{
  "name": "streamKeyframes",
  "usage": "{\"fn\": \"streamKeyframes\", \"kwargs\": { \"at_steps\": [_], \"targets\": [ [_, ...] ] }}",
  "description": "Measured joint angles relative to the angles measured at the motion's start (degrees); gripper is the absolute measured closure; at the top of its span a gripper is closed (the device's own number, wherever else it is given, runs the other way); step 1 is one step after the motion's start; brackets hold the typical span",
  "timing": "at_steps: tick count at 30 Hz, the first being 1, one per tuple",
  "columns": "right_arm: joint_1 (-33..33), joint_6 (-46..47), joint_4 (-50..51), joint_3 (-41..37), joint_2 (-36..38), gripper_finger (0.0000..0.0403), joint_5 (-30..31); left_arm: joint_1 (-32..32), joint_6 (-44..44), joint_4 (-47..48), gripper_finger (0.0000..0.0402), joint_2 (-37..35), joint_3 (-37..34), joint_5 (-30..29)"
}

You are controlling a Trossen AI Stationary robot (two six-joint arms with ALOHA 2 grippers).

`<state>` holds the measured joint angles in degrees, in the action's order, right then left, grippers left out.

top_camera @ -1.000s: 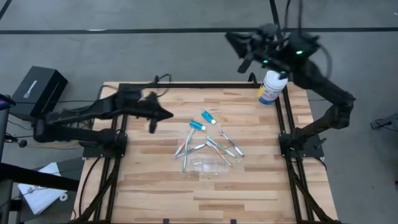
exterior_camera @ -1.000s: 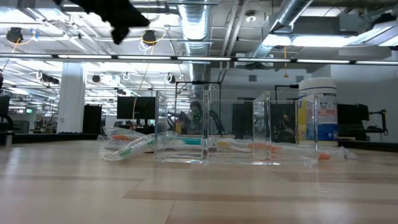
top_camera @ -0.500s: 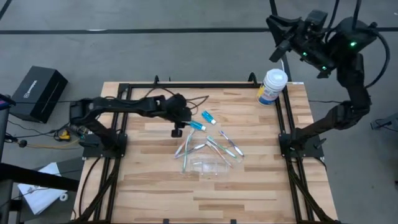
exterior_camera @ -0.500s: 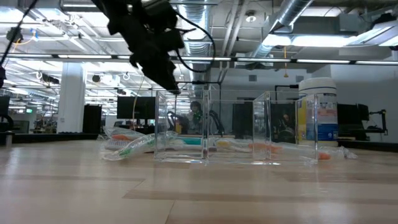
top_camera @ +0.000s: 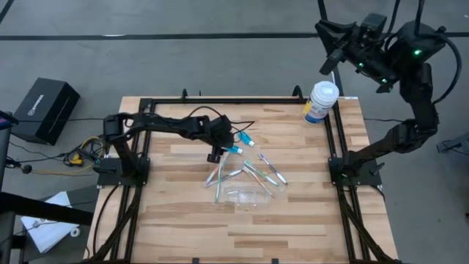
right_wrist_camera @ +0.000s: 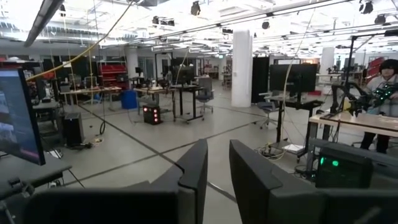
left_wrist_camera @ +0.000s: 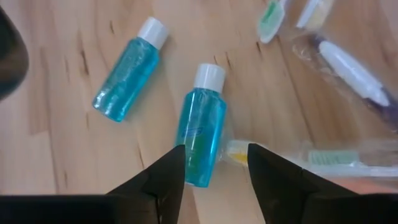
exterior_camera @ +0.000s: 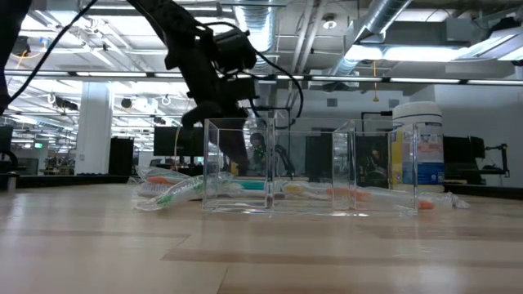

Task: Pick & Place toothbrushing station
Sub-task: Put the blue mouthwash into the transparent organizer

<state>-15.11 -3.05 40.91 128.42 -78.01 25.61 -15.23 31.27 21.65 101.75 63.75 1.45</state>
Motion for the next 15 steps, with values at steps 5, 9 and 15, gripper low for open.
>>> {"fn": "streamKeyframes", "kwargs": {
  "at_steps": [5,9,15],
  "targets": [
    [0.0,-0.2,-0.2,0.0,0.0,0.0343,-0.1,-0.6,0.1,-0.3,0.0234,3.1,0.8,0.3],
    [0.0,-0.2,-0.1,0.0,0.0,0.0343,-0.2,-1.0,0.3,-0.2,0.0231,5.2,0.8,0.2],
    [0.0,-0.6,-0.2,0.0,0.0,0.0343,-0.2,-1.6,2.0,-1.4,0.0231,5.7,0.9,-1.5]
  ]
}}
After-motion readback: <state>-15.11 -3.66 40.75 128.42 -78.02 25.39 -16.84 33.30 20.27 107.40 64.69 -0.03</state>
